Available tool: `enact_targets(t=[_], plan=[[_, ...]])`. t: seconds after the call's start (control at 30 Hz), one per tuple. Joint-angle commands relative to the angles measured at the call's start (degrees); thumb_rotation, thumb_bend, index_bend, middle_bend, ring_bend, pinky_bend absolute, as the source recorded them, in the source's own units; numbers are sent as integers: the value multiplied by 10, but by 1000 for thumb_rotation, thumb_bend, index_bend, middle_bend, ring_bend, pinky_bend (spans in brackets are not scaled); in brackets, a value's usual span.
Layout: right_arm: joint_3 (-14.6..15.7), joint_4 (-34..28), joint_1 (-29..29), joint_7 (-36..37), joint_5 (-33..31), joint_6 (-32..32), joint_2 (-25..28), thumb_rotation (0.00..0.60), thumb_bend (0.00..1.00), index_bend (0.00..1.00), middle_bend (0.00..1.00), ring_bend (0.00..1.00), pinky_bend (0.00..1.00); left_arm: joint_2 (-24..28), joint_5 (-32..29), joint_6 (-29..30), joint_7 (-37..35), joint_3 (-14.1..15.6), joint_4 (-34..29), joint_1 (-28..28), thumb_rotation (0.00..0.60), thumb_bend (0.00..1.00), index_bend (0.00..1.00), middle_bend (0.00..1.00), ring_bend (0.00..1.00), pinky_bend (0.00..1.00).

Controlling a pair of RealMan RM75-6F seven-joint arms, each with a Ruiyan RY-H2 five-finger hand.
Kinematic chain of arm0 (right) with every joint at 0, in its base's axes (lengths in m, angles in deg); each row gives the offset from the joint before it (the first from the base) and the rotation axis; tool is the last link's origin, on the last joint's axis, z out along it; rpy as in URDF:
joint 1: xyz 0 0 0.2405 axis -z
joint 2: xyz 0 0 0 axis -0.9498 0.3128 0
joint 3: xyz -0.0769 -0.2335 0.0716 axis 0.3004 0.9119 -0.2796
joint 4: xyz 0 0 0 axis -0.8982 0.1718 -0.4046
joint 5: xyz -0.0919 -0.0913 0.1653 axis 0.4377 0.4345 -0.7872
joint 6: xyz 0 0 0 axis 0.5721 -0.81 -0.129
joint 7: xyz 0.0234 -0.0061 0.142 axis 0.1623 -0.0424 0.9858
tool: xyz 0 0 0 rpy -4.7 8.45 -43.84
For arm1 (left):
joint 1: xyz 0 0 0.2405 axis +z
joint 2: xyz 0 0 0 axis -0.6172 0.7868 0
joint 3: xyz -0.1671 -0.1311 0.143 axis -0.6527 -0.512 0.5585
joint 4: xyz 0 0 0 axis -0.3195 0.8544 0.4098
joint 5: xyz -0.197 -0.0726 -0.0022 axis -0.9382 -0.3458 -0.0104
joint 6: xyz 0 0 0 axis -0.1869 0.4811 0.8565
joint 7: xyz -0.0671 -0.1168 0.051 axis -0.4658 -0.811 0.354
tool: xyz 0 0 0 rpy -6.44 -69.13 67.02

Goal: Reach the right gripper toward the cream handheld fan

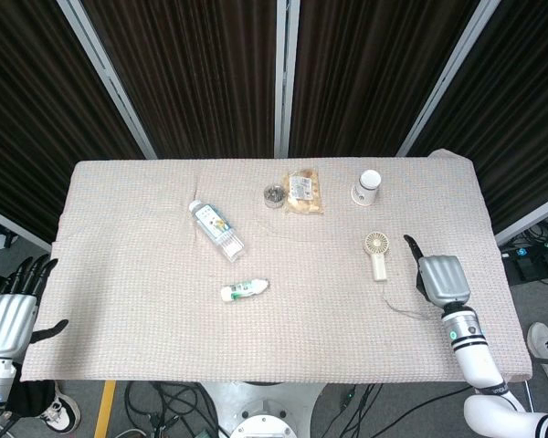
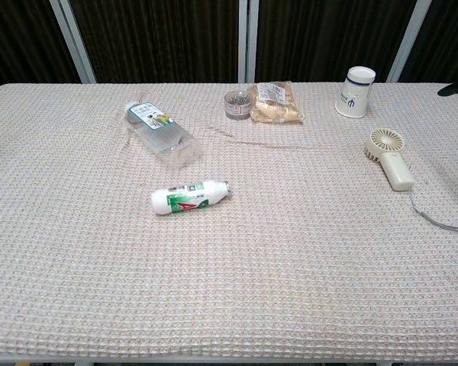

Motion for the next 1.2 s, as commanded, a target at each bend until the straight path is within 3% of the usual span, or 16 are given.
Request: enact_targets(t=[0.03, 0.37, 1.2], plan=[[7, -1, -12, -13, -24, 19, -4, 600, 1000, 1, 1000, 907, 871, 0, -1, -1, -1, 0, 1, 0, 600, 21, 62, 42, 0, 184], [24, -4, -39, -52, -109, 51, -18, 600, 1000, 6, 1000, 907, 871, -1, -8, -5, -2, 0, 7, 0, 600, 21, 62, 42, 0, 184], [51, 27, -93, -61, -170, 77, -48, 600, 1000, 11, 1000, 907, 871, 7, -15, -2, -11, -1, 10, 6, 600, 22, 62, 42, 0, 184]])
